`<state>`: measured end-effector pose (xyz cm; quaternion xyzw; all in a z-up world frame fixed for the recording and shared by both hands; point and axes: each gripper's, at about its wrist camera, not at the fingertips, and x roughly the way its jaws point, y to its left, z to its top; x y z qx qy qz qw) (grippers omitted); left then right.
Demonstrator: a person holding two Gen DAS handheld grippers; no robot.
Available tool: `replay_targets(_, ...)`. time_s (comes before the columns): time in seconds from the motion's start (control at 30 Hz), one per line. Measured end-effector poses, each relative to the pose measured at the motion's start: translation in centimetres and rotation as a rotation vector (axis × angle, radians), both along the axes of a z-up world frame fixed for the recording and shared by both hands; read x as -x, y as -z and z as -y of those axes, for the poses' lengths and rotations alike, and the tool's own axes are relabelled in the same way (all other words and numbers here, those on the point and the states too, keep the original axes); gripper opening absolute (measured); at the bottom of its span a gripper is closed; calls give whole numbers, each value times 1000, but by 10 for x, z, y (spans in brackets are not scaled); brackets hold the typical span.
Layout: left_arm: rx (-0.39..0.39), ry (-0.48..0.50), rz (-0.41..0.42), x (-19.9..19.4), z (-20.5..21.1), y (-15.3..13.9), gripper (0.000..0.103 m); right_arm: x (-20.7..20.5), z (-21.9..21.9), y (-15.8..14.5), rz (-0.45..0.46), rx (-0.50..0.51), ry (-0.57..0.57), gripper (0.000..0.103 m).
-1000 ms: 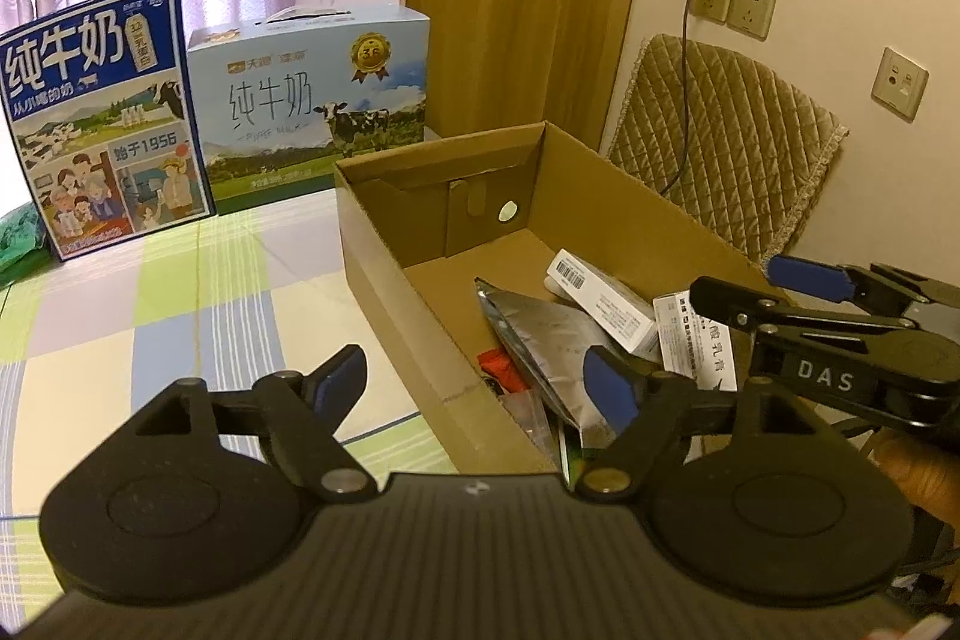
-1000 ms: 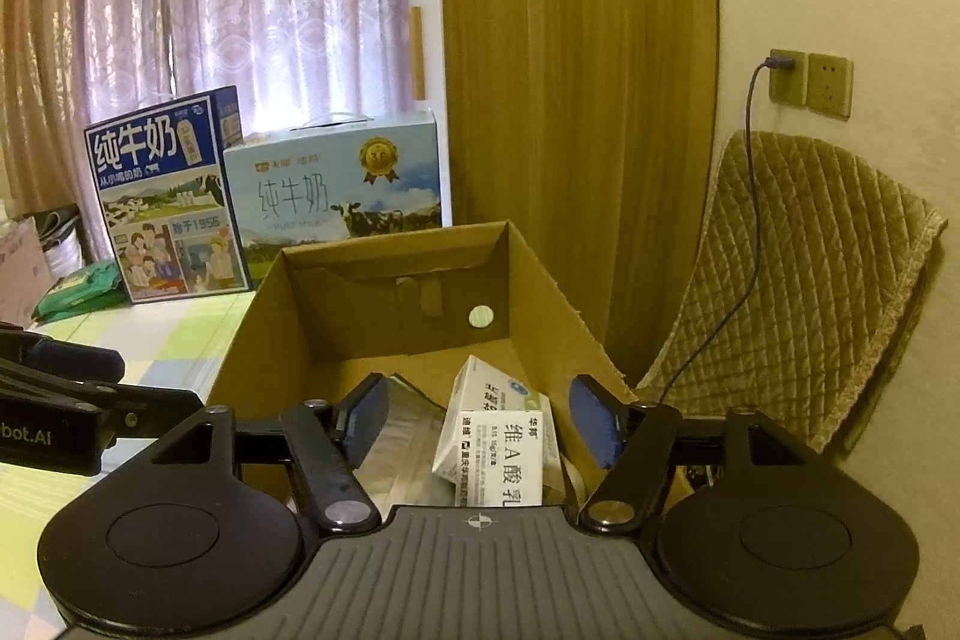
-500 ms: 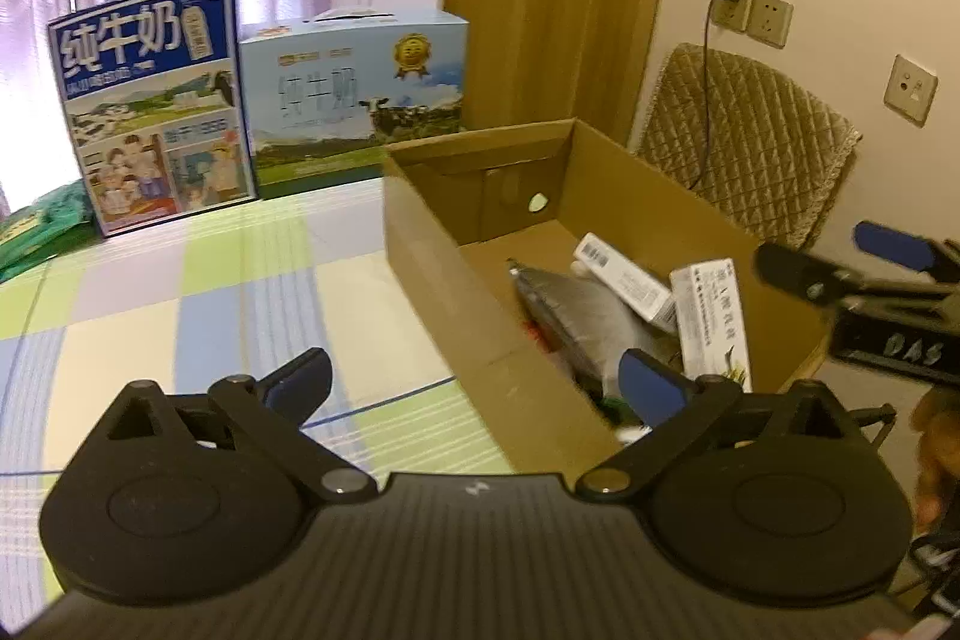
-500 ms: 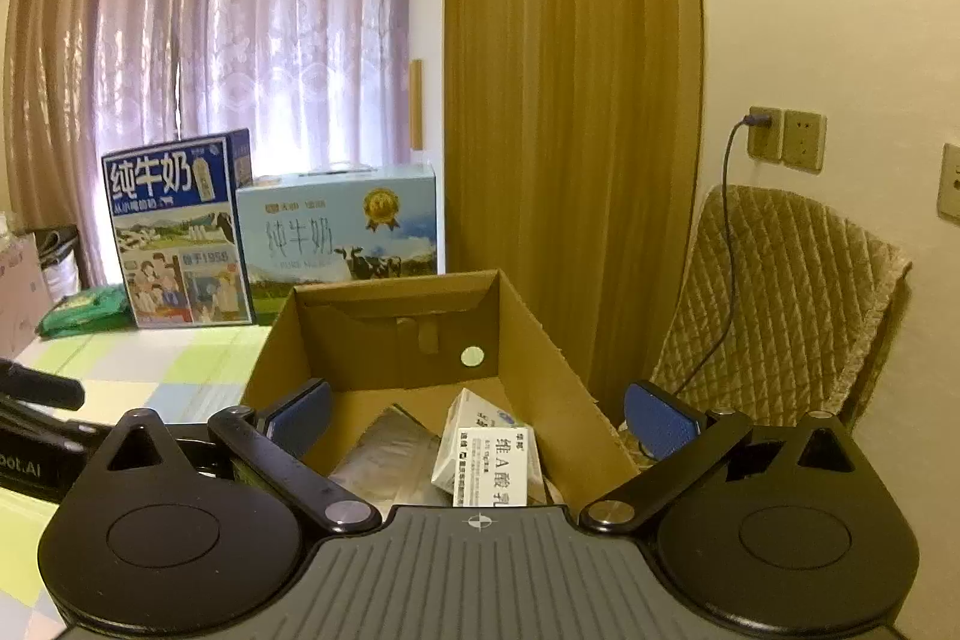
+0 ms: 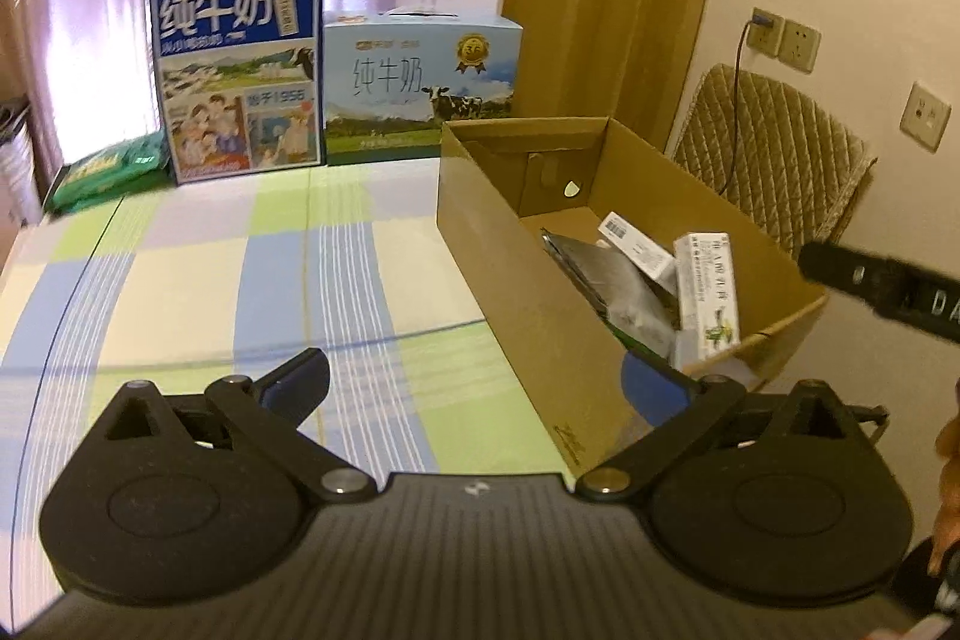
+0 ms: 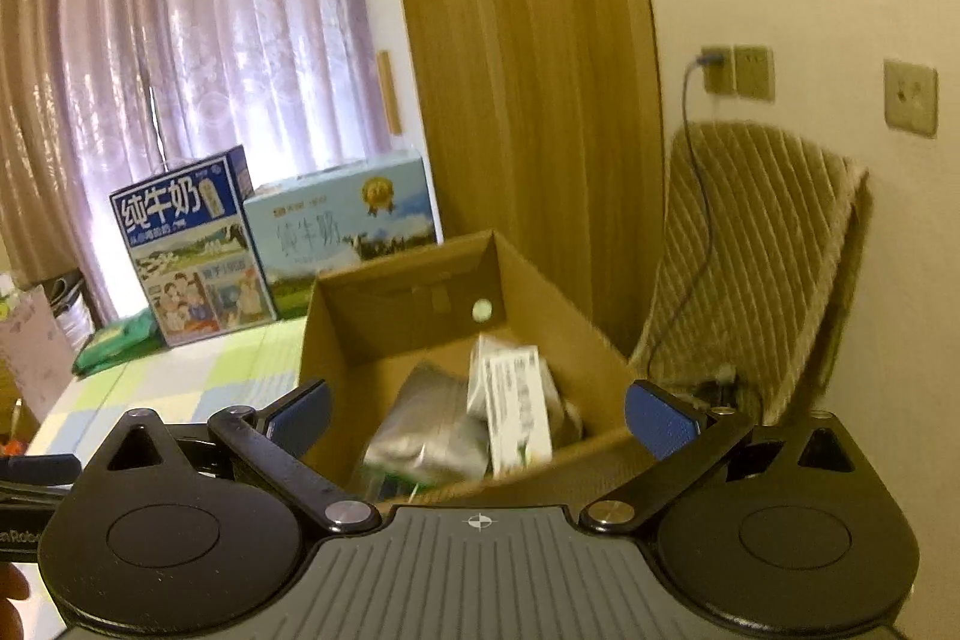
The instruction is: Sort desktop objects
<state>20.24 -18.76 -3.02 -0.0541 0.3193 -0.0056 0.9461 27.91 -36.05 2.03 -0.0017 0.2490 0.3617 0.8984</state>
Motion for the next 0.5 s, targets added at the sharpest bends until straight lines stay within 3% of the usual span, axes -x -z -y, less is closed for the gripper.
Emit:
replay_targets(0.13,-2,-55,8,24,10,-15,101,17,19,-12,-18,22,-23,101)
replay_targets(0.5,26,-81,33,77,33,-59,101,58,64,-41,-60,70,-57,101)
